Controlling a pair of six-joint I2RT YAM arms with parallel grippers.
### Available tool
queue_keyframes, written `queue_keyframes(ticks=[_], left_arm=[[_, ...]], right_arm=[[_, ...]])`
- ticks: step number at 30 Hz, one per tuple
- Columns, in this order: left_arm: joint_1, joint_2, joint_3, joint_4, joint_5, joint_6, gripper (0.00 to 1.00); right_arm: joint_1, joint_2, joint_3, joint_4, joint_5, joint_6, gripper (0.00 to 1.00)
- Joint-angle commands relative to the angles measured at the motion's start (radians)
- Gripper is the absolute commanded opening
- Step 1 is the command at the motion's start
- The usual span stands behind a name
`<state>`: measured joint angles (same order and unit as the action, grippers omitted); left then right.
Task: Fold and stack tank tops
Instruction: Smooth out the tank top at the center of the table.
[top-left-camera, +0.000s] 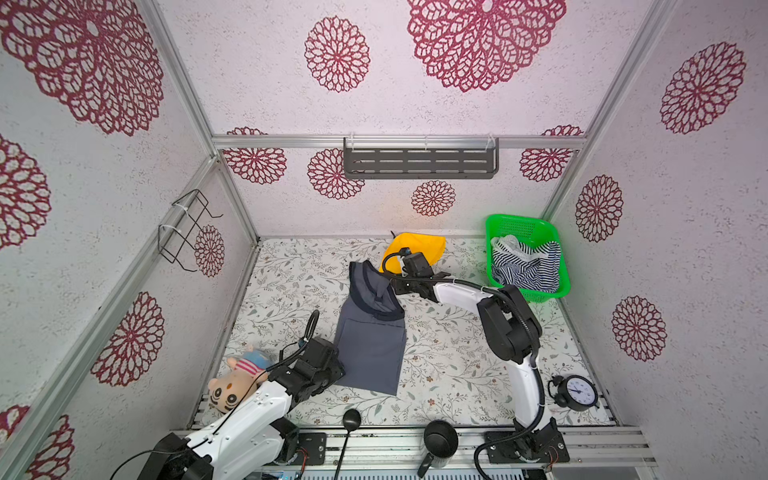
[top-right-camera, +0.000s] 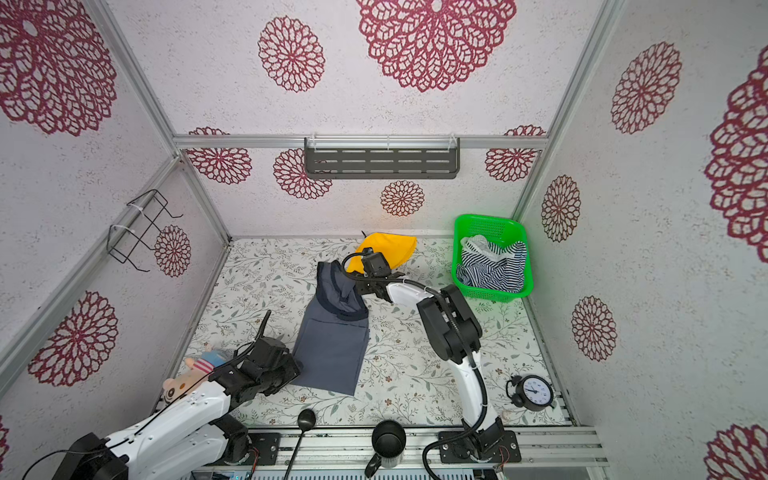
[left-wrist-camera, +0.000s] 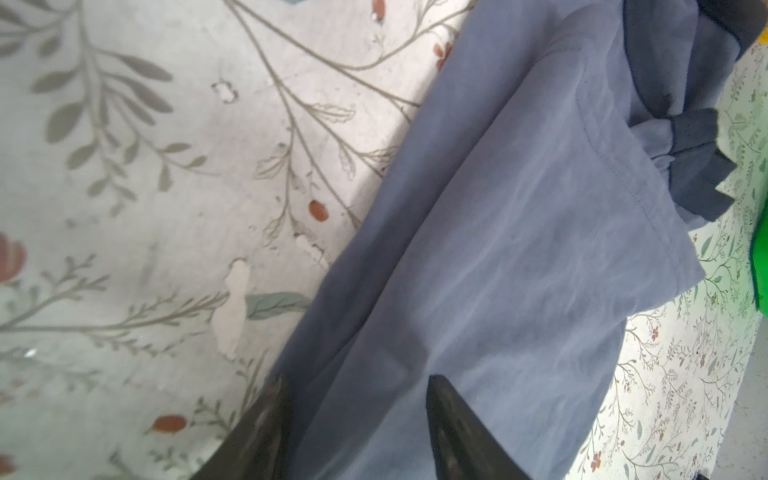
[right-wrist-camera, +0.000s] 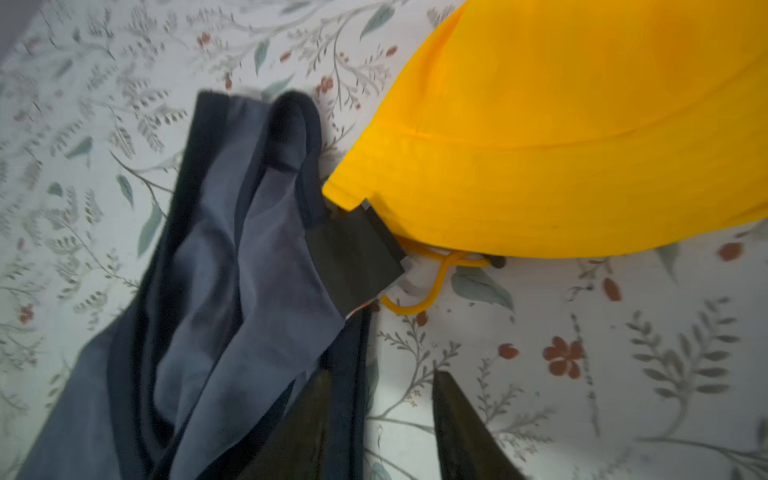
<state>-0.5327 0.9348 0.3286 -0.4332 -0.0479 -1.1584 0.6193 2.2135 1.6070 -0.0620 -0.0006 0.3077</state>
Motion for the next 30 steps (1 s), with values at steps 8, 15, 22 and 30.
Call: queue_keyframes(ticks=[8,15,22,30], left_arm=[[-0.01,-0.007,-0.011,-0.116,-0.029,-0.025,0.57],[-0.01,0.018,-0.002,-0.113,-0.029,-0.017,0.57],[-0.01,0.053,0.001,-0.083,-0.021,-0.012,0.57],[-0.01,0.007,0.055,-0.164,-0.045,0.015,0.6]], right_arm=[[0.031,0.108,0.113,-0.066,0.078,-0.002,0.26],[0.008,0.042,0.057,-0.076,0.212,0.001,0.0],[-0.065,-0.036,-0.013,-0.051,0.247,0.055,0.0],[-0.101,-0.159,-0.076,-0.056,0.192,0.051,0.44]])
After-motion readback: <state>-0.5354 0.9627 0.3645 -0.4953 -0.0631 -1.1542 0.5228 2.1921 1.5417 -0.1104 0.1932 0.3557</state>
